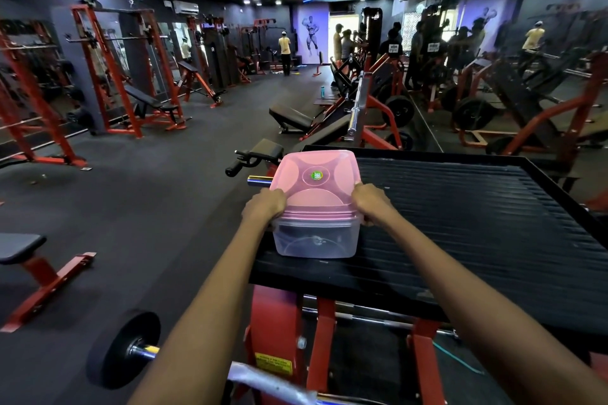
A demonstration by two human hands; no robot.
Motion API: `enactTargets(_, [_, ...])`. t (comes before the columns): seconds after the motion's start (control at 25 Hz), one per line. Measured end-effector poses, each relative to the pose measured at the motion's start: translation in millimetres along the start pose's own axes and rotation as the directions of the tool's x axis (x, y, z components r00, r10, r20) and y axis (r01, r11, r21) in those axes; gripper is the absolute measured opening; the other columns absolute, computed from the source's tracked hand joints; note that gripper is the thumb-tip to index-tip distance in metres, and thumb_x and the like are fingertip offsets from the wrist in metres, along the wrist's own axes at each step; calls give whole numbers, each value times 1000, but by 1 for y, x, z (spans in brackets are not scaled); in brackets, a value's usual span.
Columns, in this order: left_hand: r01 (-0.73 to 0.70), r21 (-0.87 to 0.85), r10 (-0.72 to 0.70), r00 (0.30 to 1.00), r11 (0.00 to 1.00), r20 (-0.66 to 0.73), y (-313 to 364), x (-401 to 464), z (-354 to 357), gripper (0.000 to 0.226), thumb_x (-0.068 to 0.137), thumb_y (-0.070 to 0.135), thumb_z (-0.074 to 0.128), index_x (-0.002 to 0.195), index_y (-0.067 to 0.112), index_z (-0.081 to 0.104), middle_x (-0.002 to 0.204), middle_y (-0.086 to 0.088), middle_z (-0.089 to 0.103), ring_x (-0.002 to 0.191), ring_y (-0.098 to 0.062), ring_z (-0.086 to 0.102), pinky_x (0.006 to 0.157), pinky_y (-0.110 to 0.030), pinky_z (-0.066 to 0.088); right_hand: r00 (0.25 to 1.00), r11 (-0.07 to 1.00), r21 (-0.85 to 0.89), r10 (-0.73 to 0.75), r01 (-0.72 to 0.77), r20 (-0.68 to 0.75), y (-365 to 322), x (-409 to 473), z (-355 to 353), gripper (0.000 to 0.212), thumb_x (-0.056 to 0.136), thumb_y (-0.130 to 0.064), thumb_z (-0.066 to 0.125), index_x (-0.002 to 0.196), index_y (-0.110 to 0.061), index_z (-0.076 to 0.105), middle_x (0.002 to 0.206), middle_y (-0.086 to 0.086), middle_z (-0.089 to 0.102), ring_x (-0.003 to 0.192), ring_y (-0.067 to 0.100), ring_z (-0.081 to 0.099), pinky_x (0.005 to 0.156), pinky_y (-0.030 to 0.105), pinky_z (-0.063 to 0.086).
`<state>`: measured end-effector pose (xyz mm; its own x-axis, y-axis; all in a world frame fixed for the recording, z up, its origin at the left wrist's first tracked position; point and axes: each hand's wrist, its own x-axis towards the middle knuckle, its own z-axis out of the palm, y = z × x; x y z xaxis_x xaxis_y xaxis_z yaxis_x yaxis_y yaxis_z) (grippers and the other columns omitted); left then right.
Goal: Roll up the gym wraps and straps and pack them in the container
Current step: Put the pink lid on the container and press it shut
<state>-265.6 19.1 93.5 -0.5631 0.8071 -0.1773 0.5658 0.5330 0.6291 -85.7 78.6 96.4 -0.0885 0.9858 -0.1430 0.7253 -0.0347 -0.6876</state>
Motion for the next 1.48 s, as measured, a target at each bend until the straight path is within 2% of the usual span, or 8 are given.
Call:
enactTargets(0.12, [-13,45,16,997,999,-78,-2,-2,7,52,95,31,25,138,3,33,137,-23,44,121,-38,46,98,-40,39,995,999,-25,-32,30,-99,6,4,7,42,100,-19,25,130,-1,48,131,26,51,117,40,52,96,42,45])
enactTargets(0.32, [-19,-64,11,991,998,-135,-8,-6,14,48,96,27,27,135,0,34,139,-25,43,126,-40,42,101,-41,35,993,998,-17,-63,62,-97,9,9,8,40,97,-11,29,129,0,50,134,26,50,121,41,50,97,39,42])
enactTargets(0.48, [-48,-57,40,991,997,-131,-11,-8,15,46,98,28,26,133,-1,33,140,-26,41,127,-41,41,100,-41,35,996,987,158,-15,28,-85,12,2,5,46,100,-30,24,116,-1,56,104,26,62,90,37,62,78,40,51])
enactTargets(0.6, [-66,-26,62,990,997,-126,-12,-4,14,47,99,30,25,133,-1,34,139,-26,42,127,-41,41,100,-41,35,935,880,443,6,-174,354,22,2,-5,49,96,-55,32,93,-11,52,64,7,49,52,15,50,47,26,51])
enactTargets(0.72, [-56,15,58,989,998,-134,-11,-4,15,47,99,32,25,132,0,34,138,-25,43,125,-41,43,100,-42,36,852,737,570,15,-363,523,32,0,-13,32,90,-39,57,73,-14,48,48,0,46,53,11,43,46,25,53])
enactTargets(1.12, [-66,162,117,937,985,-329,0,-16,26,49,96,32,35,133,0,40,140,-20,37,129,-37,34,104,-46,30,862,573,701,22,-426,506,36,-6,-11,30,91,-19,59,63,-12,48,42,-2,40,51,10,38,51,27,53])
enactTargets(1.24, [-238,354,345,896,905,-279,8,-20,42,58,93,46,34,137,8,40,146,-17,33,135,-37,27,109,-53,22,829,517,704,16,-486,560,39,-7,-20,21,92,-2,49,73,-2,56,61,7,50,63,13,43,50,37,59])
enactTargets(1.48, [-248,410,346,920,878,-184,10,-20,45,63,94,51,29,143,12,32,154,-15,22,140,-40,17,108,-54,21,841,556,661,141,-504,522,22,-13,-19,31,91,10,27,71,-1,47,67,1,45,61,11,34,64,40,51])
